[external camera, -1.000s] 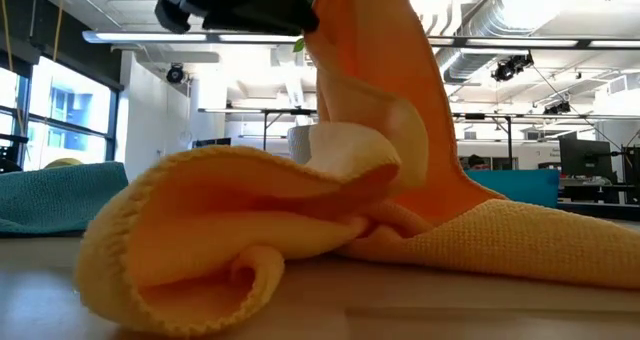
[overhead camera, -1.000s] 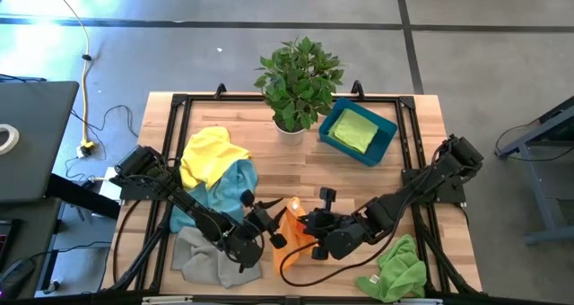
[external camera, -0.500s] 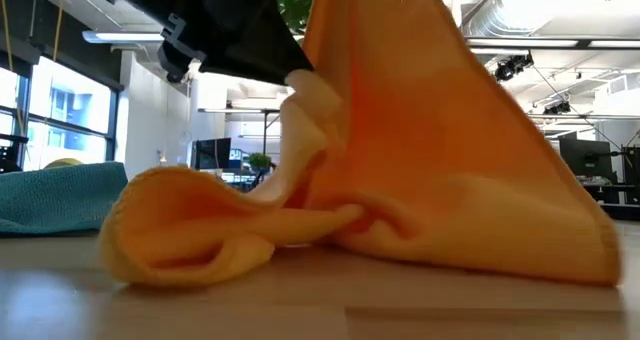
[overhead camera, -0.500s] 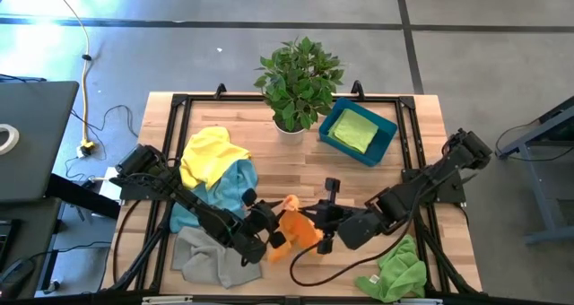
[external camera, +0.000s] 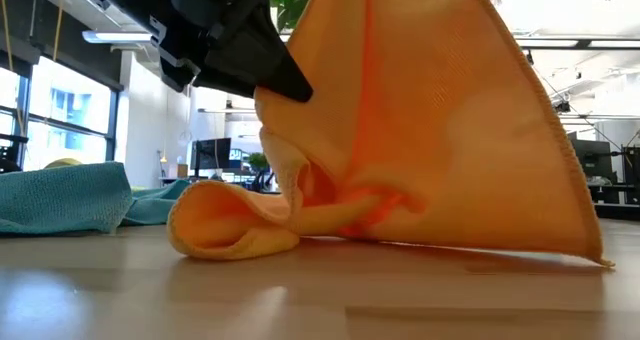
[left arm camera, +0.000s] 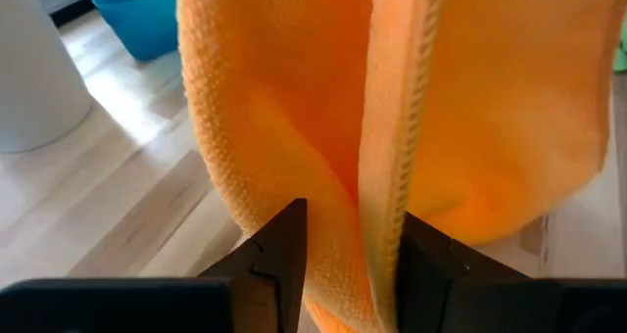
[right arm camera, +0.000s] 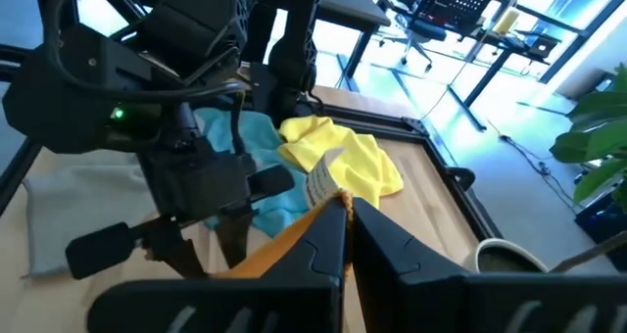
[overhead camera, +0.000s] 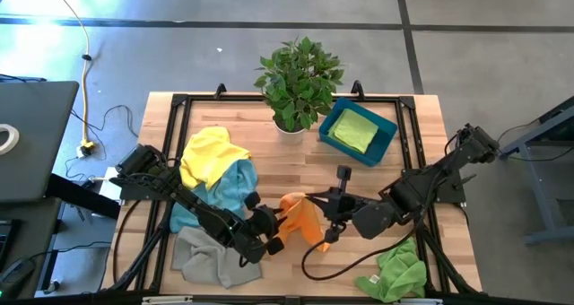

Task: Fold microfiber towels
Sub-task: Fold the orange towel

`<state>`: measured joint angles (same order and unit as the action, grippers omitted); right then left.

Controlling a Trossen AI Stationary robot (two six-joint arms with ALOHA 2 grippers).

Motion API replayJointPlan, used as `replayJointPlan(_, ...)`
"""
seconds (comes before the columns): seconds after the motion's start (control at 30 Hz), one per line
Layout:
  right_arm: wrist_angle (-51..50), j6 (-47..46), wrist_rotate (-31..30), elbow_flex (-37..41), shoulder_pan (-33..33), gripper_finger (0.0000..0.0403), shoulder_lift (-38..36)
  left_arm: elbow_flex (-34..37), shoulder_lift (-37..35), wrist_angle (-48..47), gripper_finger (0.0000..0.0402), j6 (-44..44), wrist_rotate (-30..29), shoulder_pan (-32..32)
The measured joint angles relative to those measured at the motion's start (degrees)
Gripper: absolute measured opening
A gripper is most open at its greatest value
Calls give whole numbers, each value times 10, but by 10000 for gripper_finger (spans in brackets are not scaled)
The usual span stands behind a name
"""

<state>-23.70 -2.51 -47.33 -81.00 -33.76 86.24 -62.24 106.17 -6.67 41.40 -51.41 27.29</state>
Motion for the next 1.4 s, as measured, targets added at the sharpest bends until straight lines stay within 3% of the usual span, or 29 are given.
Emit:
replayJointPlan(0.43, -46, 14, -26, 0, 0, 0, 0, 0, 0, 0, 29, -11, 71, 2)
replayJointPlan(0.57, -95, -24, -26, 0, 0, 0, 0, 0, -2, 0, 4, -11, 79, 9)
replayJointPlan(0.83, -161, -107, 0, 3, 0, 0, 2, 0, -66, -9, 1, -79, 100, 18)
replayJointPlan(1.0, -193, -148, 38, 4, -7, 0, 7, 0, -128, -68, 1, -103, 124, 18)
replayJointPlan(1.23, -165, -210, -17, 103, -30, 0, 3, 0, -204, -174, 1, -107, 126, 9)
replayJointPlan(1.4, -147, -212, -16, 137, -16, 0, 2, -4, -229, -217, 1, -166, 146, -32)
